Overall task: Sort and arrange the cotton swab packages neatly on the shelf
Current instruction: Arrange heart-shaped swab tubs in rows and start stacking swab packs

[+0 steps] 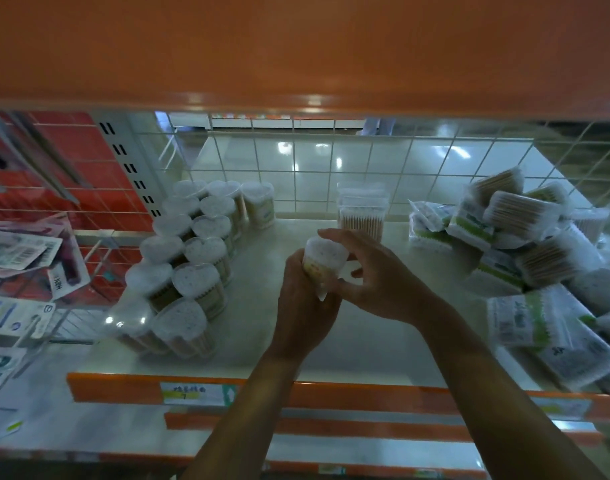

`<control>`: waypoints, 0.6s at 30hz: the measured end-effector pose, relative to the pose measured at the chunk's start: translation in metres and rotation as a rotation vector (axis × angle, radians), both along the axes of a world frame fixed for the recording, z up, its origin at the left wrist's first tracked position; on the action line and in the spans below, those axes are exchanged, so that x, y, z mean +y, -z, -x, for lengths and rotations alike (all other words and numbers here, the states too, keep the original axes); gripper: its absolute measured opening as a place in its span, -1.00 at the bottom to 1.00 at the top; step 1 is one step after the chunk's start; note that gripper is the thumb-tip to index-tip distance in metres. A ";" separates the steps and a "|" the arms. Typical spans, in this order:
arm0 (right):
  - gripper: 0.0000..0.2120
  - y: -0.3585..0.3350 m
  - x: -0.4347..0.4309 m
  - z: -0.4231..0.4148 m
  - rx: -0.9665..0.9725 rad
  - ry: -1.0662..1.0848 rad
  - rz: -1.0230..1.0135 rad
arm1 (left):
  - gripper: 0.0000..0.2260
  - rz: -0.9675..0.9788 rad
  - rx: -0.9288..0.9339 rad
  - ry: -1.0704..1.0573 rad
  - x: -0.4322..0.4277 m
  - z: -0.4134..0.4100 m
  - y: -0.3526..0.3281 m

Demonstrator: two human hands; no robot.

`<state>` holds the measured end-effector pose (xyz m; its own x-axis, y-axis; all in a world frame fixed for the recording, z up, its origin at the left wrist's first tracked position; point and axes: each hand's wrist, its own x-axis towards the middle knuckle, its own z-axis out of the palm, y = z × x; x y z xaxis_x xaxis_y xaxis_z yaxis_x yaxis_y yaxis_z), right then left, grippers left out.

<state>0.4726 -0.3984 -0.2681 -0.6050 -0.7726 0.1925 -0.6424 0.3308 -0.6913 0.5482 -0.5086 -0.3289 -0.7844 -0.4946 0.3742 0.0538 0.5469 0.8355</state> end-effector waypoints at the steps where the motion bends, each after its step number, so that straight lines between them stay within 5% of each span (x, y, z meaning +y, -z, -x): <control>1: -0.37 0.000 -0.003 -0.001 0.021 -0.013 -0.007 | -0.51 0.009 0.031 0.021 -0.004 -0.001 0.002; 11: -0.47 0.002 -0.047 -0.006 -0.001 0.079 0.046 | -0.45 0.017 -0.116 -0.160 -0.031 -0.012 0.009; 18: -0.48 0.015 -0.086 0.007 0.134 0.273 0.038 | -0.27 0.384 -0.419 -0.239 -0.030 -0.021 0.015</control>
